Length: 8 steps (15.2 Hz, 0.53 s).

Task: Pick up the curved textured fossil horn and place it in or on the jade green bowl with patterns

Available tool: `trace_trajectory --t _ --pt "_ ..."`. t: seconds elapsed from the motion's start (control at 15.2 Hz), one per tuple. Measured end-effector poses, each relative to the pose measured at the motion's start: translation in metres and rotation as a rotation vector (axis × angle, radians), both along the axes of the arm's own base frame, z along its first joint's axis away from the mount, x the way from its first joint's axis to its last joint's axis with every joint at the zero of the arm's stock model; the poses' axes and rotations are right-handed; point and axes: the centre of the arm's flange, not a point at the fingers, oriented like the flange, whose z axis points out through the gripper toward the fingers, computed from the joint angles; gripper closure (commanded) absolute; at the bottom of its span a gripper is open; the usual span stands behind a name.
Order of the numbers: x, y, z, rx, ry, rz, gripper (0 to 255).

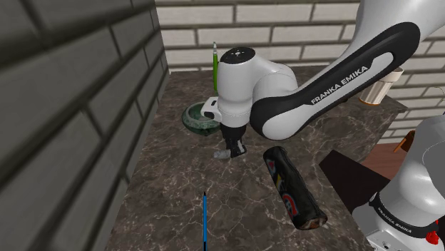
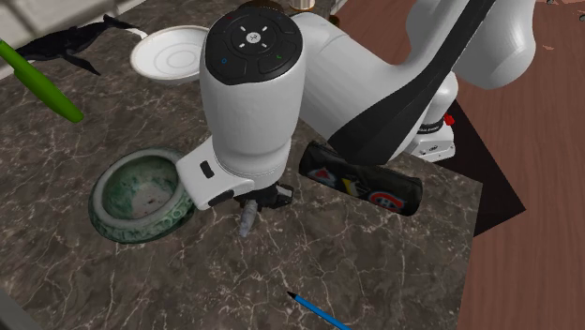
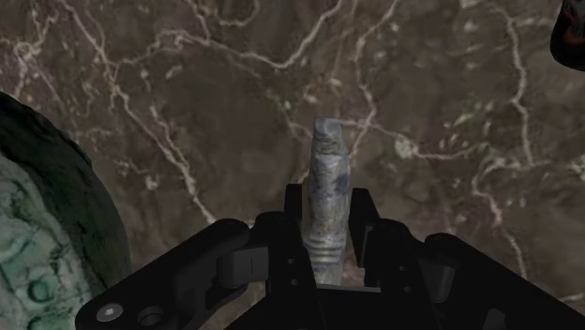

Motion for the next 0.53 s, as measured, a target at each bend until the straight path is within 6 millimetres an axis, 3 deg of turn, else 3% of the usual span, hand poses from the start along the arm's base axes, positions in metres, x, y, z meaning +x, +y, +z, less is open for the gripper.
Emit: trace_trajectory --t 0.2,0.53 --pt "0.0 0.0 0.0 0.0 0.0 0.0 255" --pt "0.0 0.001 0.02 0.0 0.0 0.0 255"
